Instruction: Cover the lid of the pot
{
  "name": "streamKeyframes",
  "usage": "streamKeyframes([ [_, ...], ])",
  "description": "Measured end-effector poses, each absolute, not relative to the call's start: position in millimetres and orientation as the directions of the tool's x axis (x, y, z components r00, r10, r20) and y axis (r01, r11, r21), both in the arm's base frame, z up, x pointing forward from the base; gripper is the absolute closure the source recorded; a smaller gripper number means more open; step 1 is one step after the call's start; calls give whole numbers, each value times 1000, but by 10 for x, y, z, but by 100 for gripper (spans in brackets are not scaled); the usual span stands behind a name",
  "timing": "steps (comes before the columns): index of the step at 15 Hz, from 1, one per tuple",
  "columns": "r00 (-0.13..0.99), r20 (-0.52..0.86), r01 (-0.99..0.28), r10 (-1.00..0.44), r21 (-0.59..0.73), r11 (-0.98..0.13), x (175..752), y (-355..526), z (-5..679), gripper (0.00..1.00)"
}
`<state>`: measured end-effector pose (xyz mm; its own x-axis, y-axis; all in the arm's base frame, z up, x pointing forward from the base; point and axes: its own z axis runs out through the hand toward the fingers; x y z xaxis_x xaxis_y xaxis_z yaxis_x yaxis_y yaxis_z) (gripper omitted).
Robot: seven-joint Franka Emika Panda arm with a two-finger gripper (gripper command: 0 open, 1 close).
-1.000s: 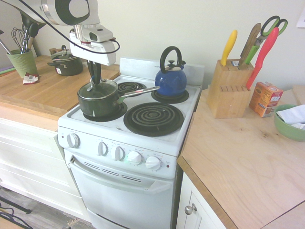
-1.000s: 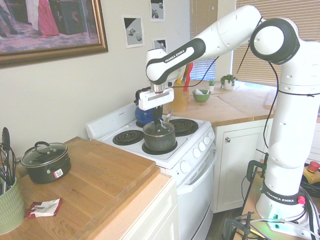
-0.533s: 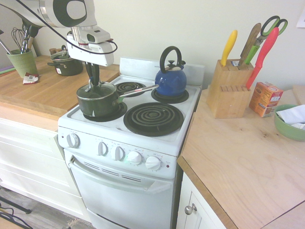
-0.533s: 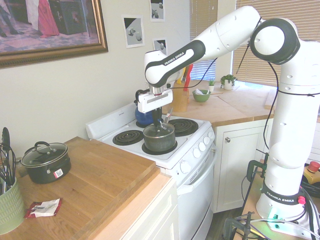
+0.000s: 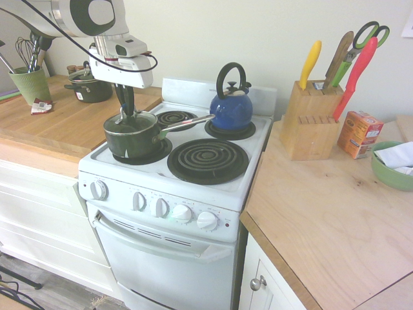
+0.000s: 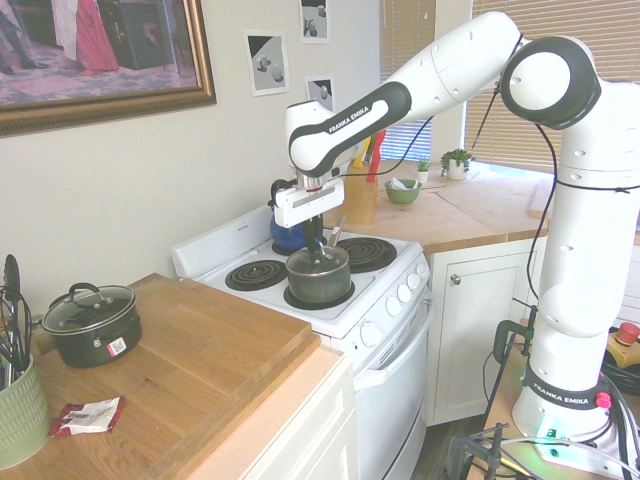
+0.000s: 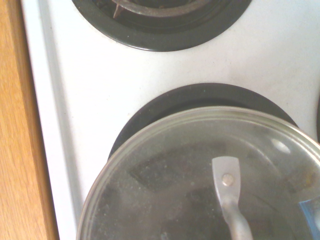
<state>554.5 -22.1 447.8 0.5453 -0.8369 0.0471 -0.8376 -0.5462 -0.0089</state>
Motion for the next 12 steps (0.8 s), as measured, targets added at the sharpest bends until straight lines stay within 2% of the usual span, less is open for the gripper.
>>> streamKeyframes([
  [8, 552, 50, -833, -832, -13, -553, 5552, -153, 4507, 0],
  [12, 553, 76, -828, -830, -67, -557, 5435, -63, 4959, 0],
])
